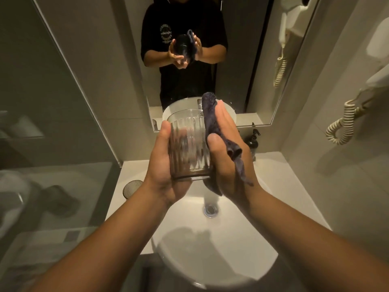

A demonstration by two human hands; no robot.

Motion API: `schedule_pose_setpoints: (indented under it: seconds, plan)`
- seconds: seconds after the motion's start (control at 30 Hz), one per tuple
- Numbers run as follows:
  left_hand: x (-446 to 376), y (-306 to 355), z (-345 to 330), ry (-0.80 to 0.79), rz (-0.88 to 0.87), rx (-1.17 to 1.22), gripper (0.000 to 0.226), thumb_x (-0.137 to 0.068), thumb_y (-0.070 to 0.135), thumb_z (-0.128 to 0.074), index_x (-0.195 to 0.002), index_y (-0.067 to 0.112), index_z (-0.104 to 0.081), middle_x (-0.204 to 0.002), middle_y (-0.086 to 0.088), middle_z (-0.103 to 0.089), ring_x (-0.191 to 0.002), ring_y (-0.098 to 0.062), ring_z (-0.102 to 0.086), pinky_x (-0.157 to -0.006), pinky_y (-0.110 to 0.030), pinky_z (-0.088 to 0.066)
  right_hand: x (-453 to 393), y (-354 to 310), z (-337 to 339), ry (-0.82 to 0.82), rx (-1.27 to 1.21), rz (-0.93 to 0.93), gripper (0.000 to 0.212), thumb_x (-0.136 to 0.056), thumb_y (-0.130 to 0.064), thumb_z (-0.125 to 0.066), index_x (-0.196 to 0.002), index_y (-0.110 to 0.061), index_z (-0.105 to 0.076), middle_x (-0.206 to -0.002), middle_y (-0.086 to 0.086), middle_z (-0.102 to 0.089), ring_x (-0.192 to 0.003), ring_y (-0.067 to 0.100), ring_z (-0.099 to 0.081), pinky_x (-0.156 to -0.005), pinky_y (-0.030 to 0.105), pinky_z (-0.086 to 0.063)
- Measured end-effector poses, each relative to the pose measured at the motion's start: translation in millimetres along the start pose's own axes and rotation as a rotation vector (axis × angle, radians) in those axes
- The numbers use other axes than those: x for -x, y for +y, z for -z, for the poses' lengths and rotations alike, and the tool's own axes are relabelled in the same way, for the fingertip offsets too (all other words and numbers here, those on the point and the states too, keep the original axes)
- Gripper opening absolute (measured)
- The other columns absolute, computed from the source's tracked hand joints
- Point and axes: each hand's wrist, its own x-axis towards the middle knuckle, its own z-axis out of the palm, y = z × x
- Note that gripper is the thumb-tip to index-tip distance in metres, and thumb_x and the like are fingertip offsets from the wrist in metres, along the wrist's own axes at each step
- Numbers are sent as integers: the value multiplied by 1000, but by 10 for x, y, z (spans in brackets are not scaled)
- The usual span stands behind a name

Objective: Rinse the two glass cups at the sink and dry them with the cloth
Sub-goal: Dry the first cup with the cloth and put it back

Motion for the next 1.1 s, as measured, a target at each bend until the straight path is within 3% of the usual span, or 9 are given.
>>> schedule_pose_setpoints:
  seconds: [0.1,0.2,0.43,0.57,0.63,0.7,0.83,0.97,1.1]
  plan:
    - [-6,25,51,-16,39,14,82,-95,70,-34,-150,9,-41,-153,-20,-45,-140,-34,-46,-117,-48,-36,265,-23,-55,-69,144,153,58,-96,-21,-43,-148,-5,-26,-160,16,-20,-149,27,-15,-117,55,-24]
    - [-5,-3,118,-7,68,17,81,-94,71,-35,-148,12,-46,-149,-17,-51,-135,-31,-53,-109,-45,-45,424,19,-90,-69,217,217,57,-95,-19,-43,-147,-4,-25,-159,18,-19,-149,31,-13,-114,59,-28]
    - [30,-4,44,42,152,47,77,-94,73,-33,-140,15,-56,-133,-15,-66,-116,-29,-68,-93,-42,-57,113,46,-55,-20,-43,12,61,-94,-41,-41,-151,-28,-23,-161,4,-20,-149,22,-18,-115,58,-25]
    - [-31,20,77,220,91,-280,70,-97,69,-30,-137,19,-58,-127,-10,-70,-114,-25,-69,-98,-42,-54,101,76,-21,4,12,14,61,-95,-36,-44,-151,-23,-23,-161,7,-21,-149,20,-17,-117,55,-23]
    - [-43,36,81,337,-21,-480,55,-103,57,-33,-126,18,-64,-114,-8,-76,-101,-20,-75,-84,-35,-60,103,59,10,-8,150,43,60,-96,-30,-44,-150,-14,-24,-161,9,-20,-150,20,-15,-119,52,-23]
    - [-17,46,50,314,-50,-556,52,-104,55,-28,-123,23,-65,-109,-3,-78,-98,-16,-75,-75,-31,-61,91,26,11,-81,296,123,56,-96,-25,-42,-148,-6,-30,-159,11,-22,-150,25,-13,-119,50,-22]
    - [34,28,-20,185,-7,-516,67,-90,72,-29,-139,34,-55,-128,4,-71,-119,-17,-66,-100,-46,-52,74,-29,-46,-136,494,262,52,-95,-22,-42,-142,-1,-41,-155,16,-31,-149,29,-17,-120,44,-21]
    - [0,-15,39,223,-40,-432,62,-95,69,-32,-137,31,-58,-128,0,-70,-121,-20,-65,-106,-47,-48,71,-38,-17,-167,488,243,52,-95,-22,-42,-142,-1,-41,-156,15,-31,-149,27,-17,-120,41,-20]
    - [-45,49,149,227,29,-294,79,-92,76,-32,-140,18,-56,-135,-14,-65,-127,-31,-61,-110,-48,-43,352,-36,-48,-183,429,256,51,-94,-18,-45,-142,0,-40,-155,16,-30,-149,28,-17,-120,42,-21]
